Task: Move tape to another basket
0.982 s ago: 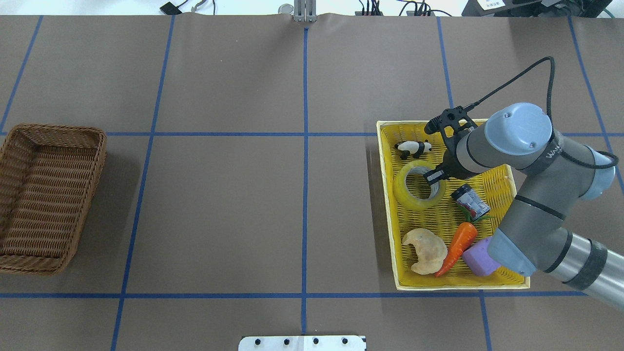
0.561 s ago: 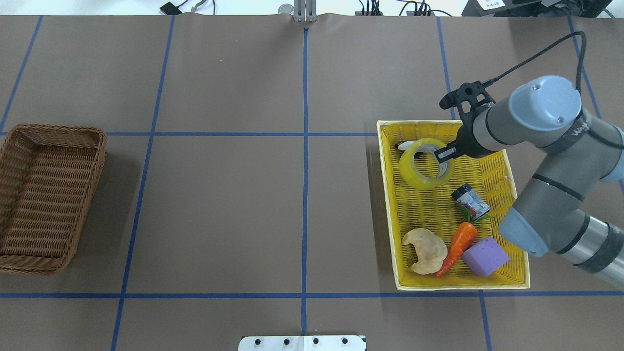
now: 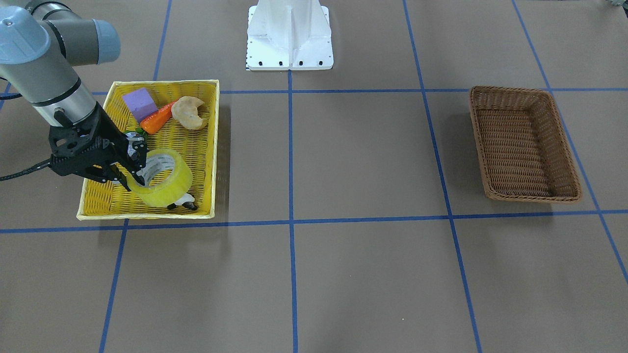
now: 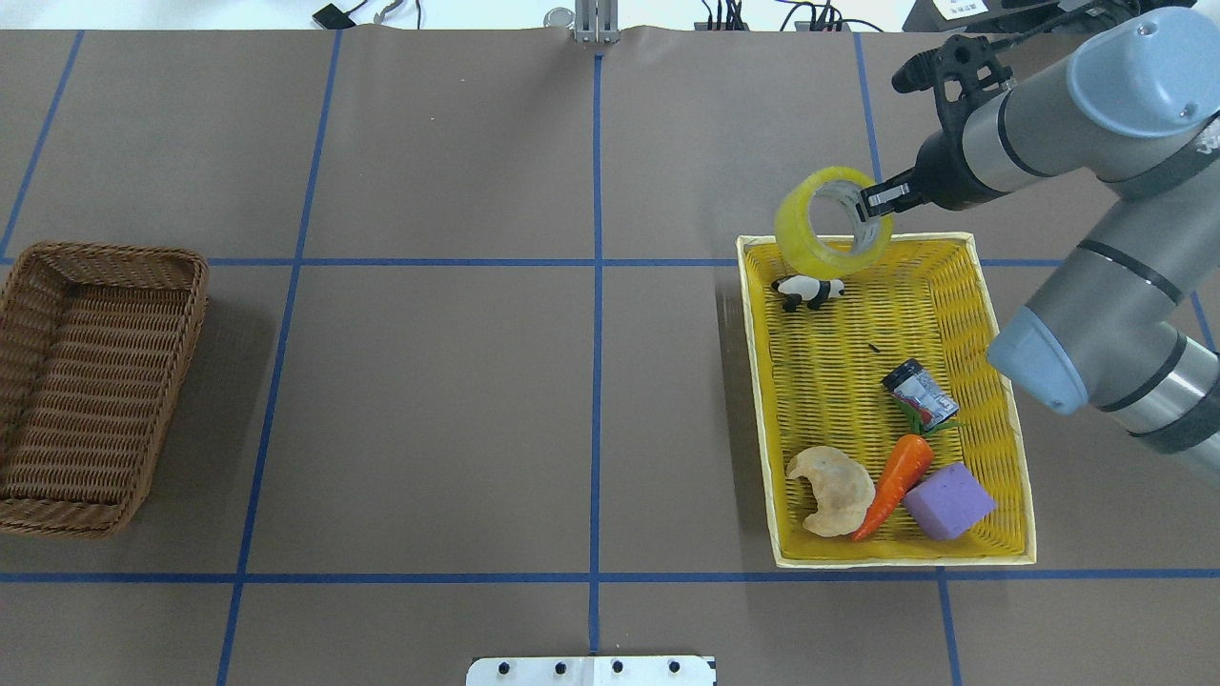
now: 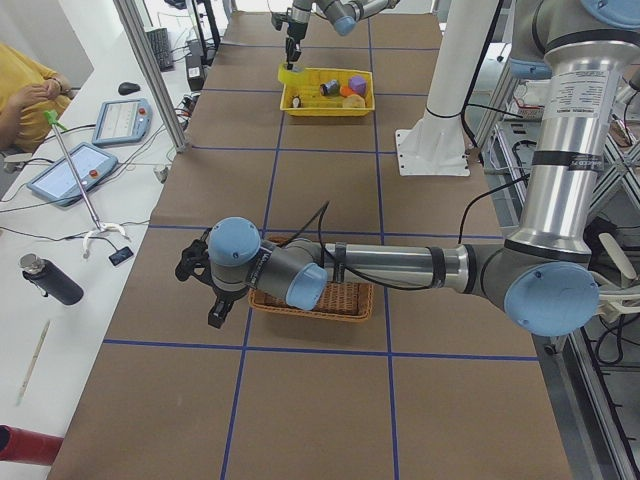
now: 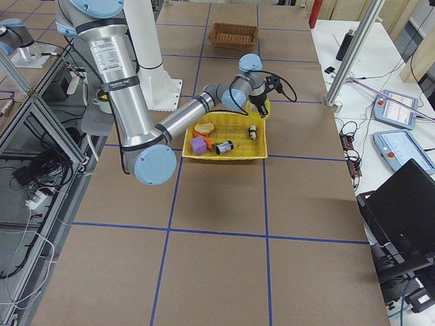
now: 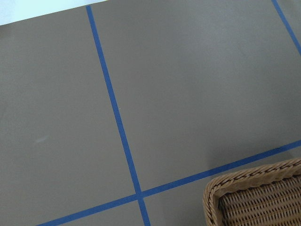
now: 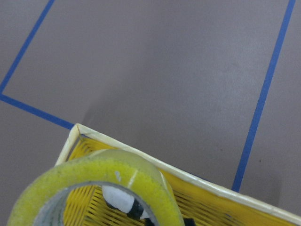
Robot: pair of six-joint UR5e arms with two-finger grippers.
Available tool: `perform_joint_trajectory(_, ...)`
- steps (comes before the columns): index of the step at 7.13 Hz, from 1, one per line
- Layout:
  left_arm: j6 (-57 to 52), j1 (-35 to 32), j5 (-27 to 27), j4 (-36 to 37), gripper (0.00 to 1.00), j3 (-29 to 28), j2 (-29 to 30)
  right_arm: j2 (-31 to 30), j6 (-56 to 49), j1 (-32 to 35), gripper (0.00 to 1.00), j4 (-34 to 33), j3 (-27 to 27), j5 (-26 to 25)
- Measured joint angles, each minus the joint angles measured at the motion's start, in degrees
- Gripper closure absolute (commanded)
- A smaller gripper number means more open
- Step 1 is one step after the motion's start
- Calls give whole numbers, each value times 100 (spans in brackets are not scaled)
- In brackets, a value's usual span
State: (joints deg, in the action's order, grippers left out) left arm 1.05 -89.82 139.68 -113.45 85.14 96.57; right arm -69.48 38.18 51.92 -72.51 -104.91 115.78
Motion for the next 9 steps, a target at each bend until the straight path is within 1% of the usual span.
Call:
perform_joint_trajectory(2, 99, 23, 4, -317, 1, 145, 29, 473, 603, -109, 100, 0, 66, -66)
perform_joint_trajectory(3, 259, 111, 1, -609, 1, 169, 106, 708, 944, -292, 100, 7, 81, -248)
perform_joint_trajectory(4, 454, 282, -1, -979, 1, 181, 205, 948, 1308, -583, 100, 16, 89, -626)
perform_joint_trajectory(5, 762, 491, -2, -1343, 1, 184, 288, 1193, 1644, -900, 100, 26, 148, -1115)
perform_joint_trajectory(6, 1177, 713, -2, -1644, 1, 186, 390, 1554, 1981, -1207, 100, 38, 398, -1670)
perform_joint_trajectory(7, 1583, 967, 0, -1870, 1, 187, 525, 2001, 2230, -1449, 100, 50, 825, -2177)
perform_joint_trajectory(8, 1879, 1255, 68, -1988, 1, 182, 707, 2448, 2397, -1636, 100, 59, 1296, -2600)
perform_joint_trajectory(9, 2109, 1527, 254, -2040, 1, 163, 932, 2840, 2574, -1807, 100, 66, 1699, -2967)
